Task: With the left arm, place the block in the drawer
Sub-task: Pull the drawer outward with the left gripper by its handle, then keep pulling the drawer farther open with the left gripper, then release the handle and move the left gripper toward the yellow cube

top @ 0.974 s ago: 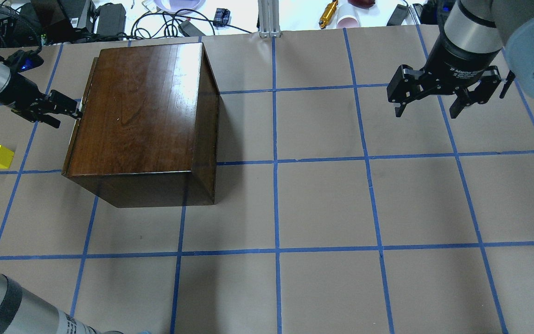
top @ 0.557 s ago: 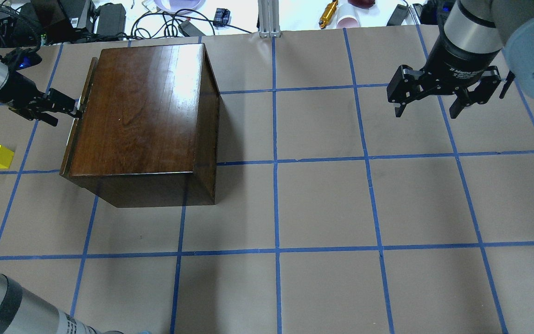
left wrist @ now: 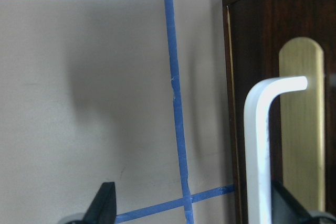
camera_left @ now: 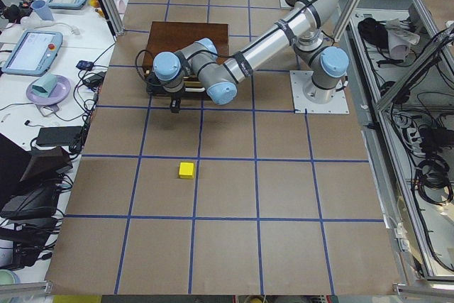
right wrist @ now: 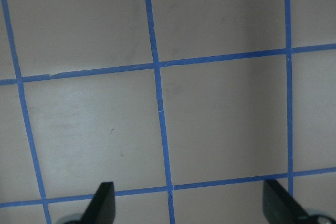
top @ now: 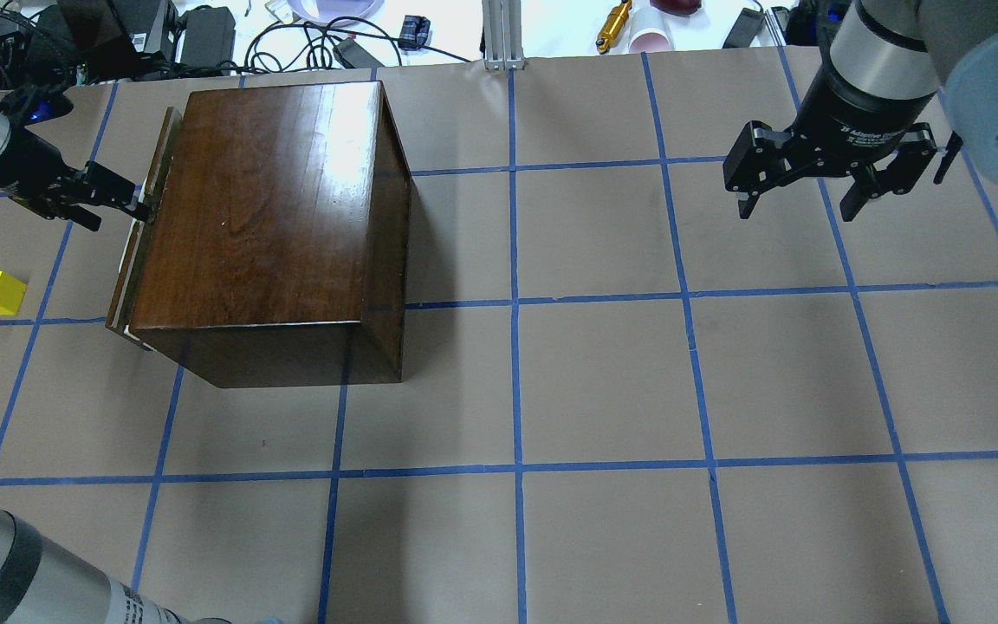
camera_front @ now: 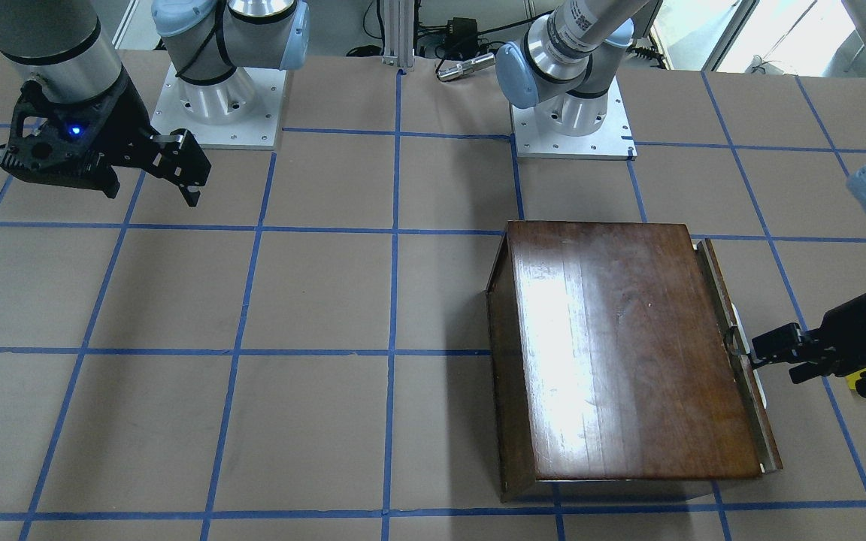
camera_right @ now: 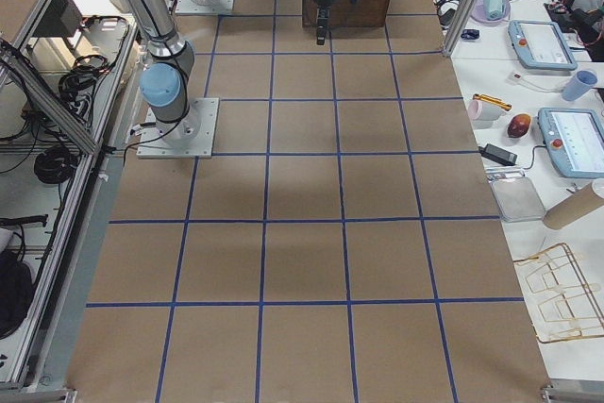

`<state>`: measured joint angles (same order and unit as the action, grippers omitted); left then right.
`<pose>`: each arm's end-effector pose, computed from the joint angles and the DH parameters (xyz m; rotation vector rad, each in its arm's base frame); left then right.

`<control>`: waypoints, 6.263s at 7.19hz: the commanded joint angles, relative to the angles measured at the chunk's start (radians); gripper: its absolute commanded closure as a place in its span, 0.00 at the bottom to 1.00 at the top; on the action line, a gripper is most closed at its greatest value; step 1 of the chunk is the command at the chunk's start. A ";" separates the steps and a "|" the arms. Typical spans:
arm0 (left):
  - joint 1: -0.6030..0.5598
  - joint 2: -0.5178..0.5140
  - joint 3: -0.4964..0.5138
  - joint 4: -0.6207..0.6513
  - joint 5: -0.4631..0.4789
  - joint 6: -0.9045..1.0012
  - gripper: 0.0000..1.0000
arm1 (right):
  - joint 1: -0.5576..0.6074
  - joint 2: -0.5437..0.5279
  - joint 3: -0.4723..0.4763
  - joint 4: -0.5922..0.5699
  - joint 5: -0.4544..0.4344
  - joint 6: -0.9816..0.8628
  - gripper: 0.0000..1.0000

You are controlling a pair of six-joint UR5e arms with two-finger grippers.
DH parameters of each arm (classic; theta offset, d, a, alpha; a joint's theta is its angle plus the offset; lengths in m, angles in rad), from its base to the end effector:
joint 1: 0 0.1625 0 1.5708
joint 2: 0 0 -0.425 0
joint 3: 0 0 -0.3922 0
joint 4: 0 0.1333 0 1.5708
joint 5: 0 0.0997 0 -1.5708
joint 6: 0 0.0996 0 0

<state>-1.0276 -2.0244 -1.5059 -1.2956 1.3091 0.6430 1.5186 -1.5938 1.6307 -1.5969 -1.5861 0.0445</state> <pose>0.1933 -0.6278 0.2890 -0.1213 -2.8582 0.0756 0.1065 -0.4870 0.4723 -0.1510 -3.1226 -0.0170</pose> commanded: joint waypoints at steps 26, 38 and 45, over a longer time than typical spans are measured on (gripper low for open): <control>0.030 -0.096 0.154 0.029 0.091 0.184 0.00 | 0.000 0.000 0.000 0.000 0.000 0.000 0.00; 0.049 -0.128 0.194 0.030 0.110 0.234 0.00 | 0.000 0.000 0.000 0.000 0.000 0.000 0.00; 0.049 -0.111 0.219 -0.016 0.117 0.225 0.00 | 0.000 0.000 0.000 0.000 0.000 0.000 0.00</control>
<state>-0.9785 -2.1489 -1.2868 -1.2862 1.4265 0.8726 1.5186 -1.5938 1.6307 -1.5969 -1.5862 0.0445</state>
